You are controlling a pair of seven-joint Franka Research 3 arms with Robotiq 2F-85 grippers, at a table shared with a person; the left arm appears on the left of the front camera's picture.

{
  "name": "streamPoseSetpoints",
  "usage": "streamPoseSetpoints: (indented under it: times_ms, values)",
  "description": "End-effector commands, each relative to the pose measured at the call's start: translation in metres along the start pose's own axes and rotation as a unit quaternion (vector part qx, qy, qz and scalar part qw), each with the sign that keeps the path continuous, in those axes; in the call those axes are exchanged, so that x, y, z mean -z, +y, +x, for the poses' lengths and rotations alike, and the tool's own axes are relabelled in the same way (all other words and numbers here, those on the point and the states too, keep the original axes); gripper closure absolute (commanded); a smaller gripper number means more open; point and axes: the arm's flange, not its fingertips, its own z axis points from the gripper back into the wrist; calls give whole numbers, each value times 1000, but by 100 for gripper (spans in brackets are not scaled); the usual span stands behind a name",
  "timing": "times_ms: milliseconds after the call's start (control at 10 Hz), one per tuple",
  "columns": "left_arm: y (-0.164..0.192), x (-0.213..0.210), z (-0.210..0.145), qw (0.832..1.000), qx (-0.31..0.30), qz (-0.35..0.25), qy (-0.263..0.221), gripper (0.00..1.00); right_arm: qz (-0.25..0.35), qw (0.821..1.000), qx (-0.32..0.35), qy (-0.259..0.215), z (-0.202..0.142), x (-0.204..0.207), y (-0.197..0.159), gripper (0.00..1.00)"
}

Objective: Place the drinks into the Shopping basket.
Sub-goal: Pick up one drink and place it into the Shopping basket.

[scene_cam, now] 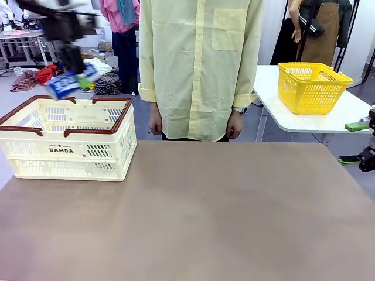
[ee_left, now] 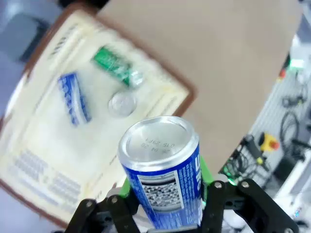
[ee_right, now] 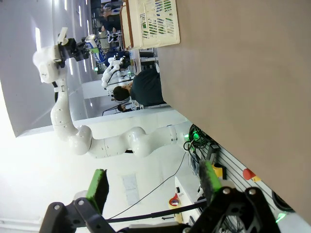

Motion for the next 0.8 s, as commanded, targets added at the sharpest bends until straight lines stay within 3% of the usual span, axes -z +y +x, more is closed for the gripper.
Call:
streamPoseSetpoints:
  times_ms: [0,200,300,400,500,700]
  values:
    - [16,13,-50,977,-197,26,-78,100,-5,1000,0,7,0,-3,3,0]
    - [42,30,-92,937,-325,73,-109,100,-5,1000,0,7,0,-3,3,0]
    - [46,34,-105,921,-354,83,-144,100,-5,1000,0,7,0,-3,3,0]
    - [38,28,-107,925,-342,27,-164,100,-5,1000,0,7,0,-3,3,0]
    - [75,19,-106,945,-305,48,-106,100,-5,1000,0,7,0,-3,3,0]
    - [75,19,-106,945,-305,48,-106,100,-5,1000,0,7,0,-3,3,0]
